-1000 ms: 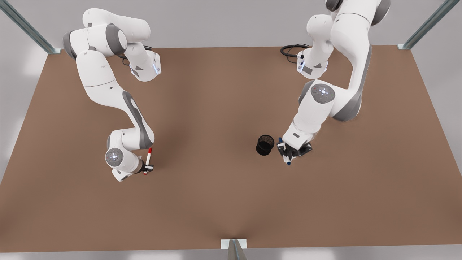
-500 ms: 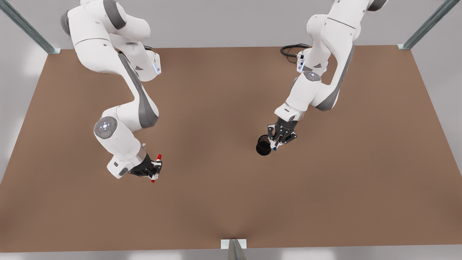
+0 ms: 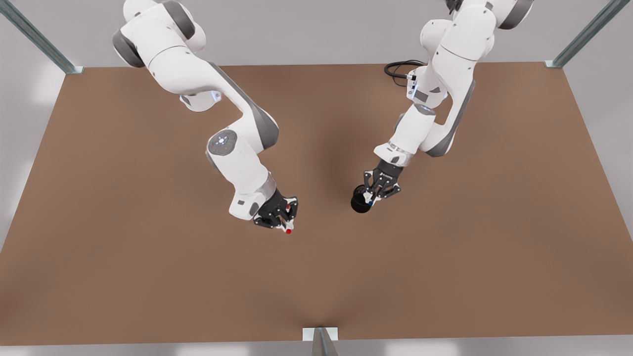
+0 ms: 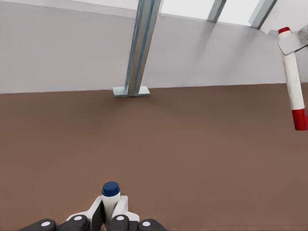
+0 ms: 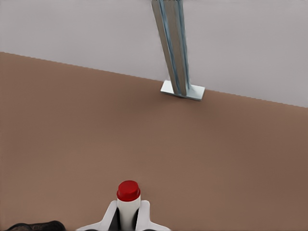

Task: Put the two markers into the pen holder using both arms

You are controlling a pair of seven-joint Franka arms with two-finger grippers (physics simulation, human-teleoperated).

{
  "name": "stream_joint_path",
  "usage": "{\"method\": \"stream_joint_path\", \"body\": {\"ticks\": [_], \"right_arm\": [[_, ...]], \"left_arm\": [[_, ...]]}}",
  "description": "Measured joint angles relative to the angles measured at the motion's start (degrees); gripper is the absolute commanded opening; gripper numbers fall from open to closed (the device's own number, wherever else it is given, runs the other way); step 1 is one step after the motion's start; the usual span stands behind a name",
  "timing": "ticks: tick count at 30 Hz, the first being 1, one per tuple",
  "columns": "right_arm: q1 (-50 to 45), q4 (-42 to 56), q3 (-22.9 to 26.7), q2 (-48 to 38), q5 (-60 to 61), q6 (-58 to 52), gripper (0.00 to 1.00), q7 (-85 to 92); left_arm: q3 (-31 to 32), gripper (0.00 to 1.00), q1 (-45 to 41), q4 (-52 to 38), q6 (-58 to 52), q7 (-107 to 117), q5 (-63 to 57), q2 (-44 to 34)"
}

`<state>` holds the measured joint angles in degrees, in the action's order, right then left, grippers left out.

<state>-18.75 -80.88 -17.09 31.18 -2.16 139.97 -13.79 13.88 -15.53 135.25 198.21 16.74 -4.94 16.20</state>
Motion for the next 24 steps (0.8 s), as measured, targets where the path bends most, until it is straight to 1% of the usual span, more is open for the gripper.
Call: {"method": "stream_joint_path", "body": {"ticks": [6, 10, 11, 12, 17, 19, 20, 22, 24], "right_arm": [[-3.5, 0.2, 0.1, 2.3, -3.0, 4.5, 0.26, -2.6], [-5.4, 3.1, 0.1, 4.7, -4.3, 6.6, 0.26, -4.8], [-5.9, 3.7, 0.1, 5.1, -4.5, 7.0, 0.26, -5.5], [-6.3, 4.1, 0.1, 5.4, -4.6, 7.3, 0.26, -6.1], [-6.7, 4.5, 0.1, 5.6, -4.9, 8.2, 0.26, -8.9], [-6.7, 4.5, 0.1, 5.6, -4.9, 8.4, 0.26, -9.8], [-6.8, 4.5, 0.1, 5.6, -4.9, 8.5, 0.26, -10.3], [-6.8, 4.5, 0.1, 5.8, -4.9, 8.6, 0.26, -11.0], [-8.2, 5.0, 0.2, 6.2, -5.0, 8.7, 0.26, -11.9]], "left_arm": [[-0.1, 0.21, -0.1, -1.0, 1.0, -1.9, -0.1, 2.4], [-0.2, 0.23, 0.3, -1.1, 1.3, -3.0, -1.4, 3.5], [-0.2, 0.63, 0.3, -1.1, 1.4, -3.2, -1.7, 3.7], [-0.2, 1.0, 0.3, -1.1, 1.4, -3.3, -2.3, 4.0], [-0.2, 1.0, 0.3, 0.0, 1.4, -3.9, -3.9, 3.1], [-0.2, 1.0, 2.8, 2.0, 1.5, -4.3, -4.3, 1.3], [-0.1, 1.0, 5.3, 2.9, 1.5, -4.5, -5.5, 0.4], [0.1, 1.0, 14.9, 3.3, 1.5, -4.9, -11.5, 0.1], [0.1, 0.99, 21.2, -0.2, 1.1, -5.2, -16.1, 1.6]]}}
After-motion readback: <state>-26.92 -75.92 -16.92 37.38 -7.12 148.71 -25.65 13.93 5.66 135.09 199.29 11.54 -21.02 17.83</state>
